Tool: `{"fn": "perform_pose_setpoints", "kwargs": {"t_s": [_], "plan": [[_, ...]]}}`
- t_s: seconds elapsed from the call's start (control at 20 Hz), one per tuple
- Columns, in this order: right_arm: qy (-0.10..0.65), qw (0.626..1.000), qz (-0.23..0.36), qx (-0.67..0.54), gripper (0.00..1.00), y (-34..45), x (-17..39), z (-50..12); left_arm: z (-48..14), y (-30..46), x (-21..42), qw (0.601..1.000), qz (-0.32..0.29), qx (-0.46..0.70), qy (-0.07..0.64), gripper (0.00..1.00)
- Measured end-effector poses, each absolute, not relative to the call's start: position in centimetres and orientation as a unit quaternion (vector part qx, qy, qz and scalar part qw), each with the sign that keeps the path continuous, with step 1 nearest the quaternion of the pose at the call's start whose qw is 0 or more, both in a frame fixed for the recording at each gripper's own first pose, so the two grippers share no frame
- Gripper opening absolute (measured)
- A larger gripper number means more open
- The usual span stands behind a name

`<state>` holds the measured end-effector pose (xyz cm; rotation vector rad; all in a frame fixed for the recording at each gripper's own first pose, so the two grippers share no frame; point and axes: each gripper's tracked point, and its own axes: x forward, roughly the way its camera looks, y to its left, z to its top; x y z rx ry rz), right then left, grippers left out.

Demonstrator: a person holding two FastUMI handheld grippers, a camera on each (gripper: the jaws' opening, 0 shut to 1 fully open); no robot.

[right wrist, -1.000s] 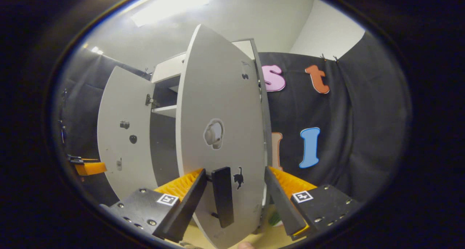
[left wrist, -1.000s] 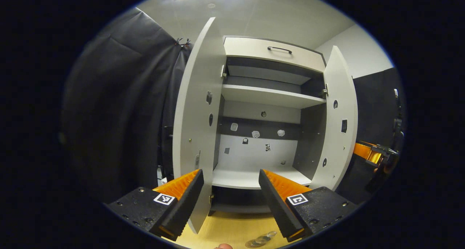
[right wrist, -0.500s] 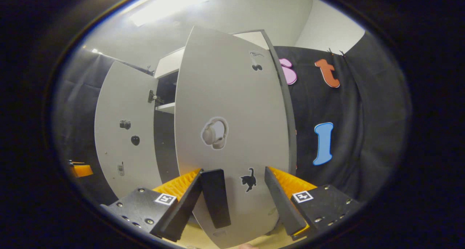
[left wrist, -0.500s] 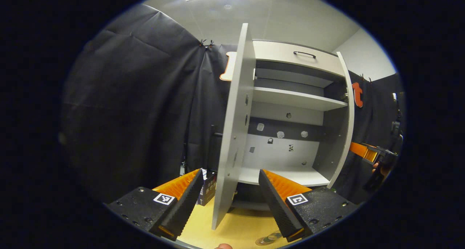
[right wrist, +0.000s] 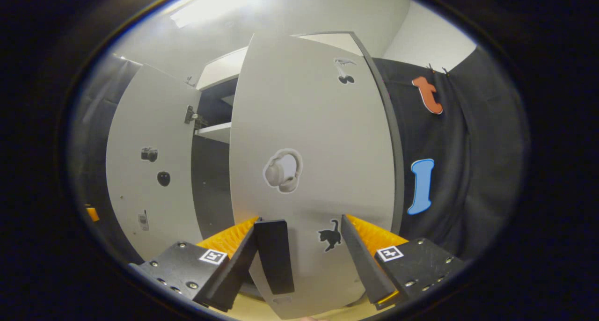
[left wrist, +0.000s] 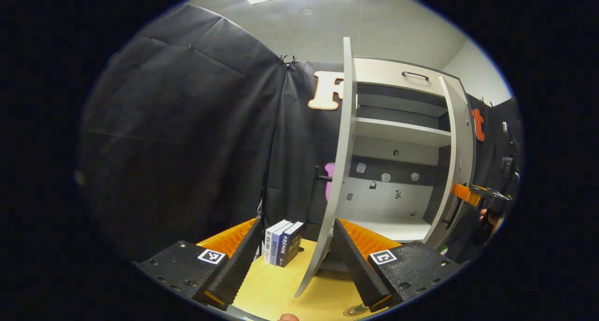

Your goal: Grasp the bottle in the cabinet with the left hand and place it on the coaster, then close the right door with the right hand and the left door with the left hand.

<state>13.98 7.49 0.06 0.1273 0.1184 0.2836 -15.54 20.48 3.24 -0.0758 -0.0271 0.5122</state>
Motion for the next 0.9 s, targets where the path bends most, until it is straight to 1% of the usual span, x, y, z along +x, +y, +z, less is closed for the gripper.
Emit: {"fn": "perform_pose_setpoints", "kwargs": {"t_s": [0.05,0.1,0.15,0.2,0.25,0.3,0.35,0.4,0.6,0.65,0.7,0.9], "plan": [[0.060,0.986,0.140,0.064,1.00,7.9,14.2,0.0,3.3,20.8,-15.6,0.966,0.256,-0.038,-0.014,0.96],[0.062,0.986,0.140,0.063,1.00,8.3,14.6,0.0,3.3,21.0,-15.5,0.965,0.258,-0.040,-0.016,0.93],[0.063,0.986,0.141,0.064,1.00,8.6,14.9,-0.2,3.3,21.2,-15.4,0.965,0.259,-0.043,-0.017,0.96],[0.065,0.985,0.142,0.066,1.00,9.0,15.3,-0.3,3.3,21.4,-15.2,0.965,0.259,-0.046,-0.019,0.96],[0.069,0.985,0.145,0.069,1.00,9.3,15.7,-0.4,3.2,21.5,-15.0,0.964,0.260,-0.048,-0.020,0.93],[0.072,0.984,0.146,0.074,1.00,9.7,16.1,-0.6,3.0,21.8,-14.8,0.964,0.261,-0.050,-0.021,0.93],[0.076,0.983,0.148,0.080,1.00,10.1,16.4,-0.8,3.0,22.1,-14.5,0.963,0.263,-0.051,-0.022,0.96],[0.080,0.982,0.149,0.086,1.00,10.3,16.8,-0.9,3.1,22.3,-14.4,0.962,0.265,-0.051,-0.025,0.93],[0.087,0.980,0.151,0.099,1.00,11.5,18.4,-1.5,3.2,23.2,-13.9,0.959,0.278,-0.052,-0.033,0.93],[0.085,0.980,0.148,0.097,1.00,11.7,18.7,-1.5,3.2,23.4,-13.7,0.958,0.281,-0.053,-0.034,0.93],[0.081,0.982,0.143,0.091,1.00,11.7,19.0,-1.4,3.0,23.7,-13.6,0.956,0.284,-0.055,-0.035,0.96],[0.070,0.987,0.122,0.079,1.00,11.9,19.8,-1.7,2.6,24.2,-13.0,0.954,0.291,-0.065,-0.033,0.96]]}}
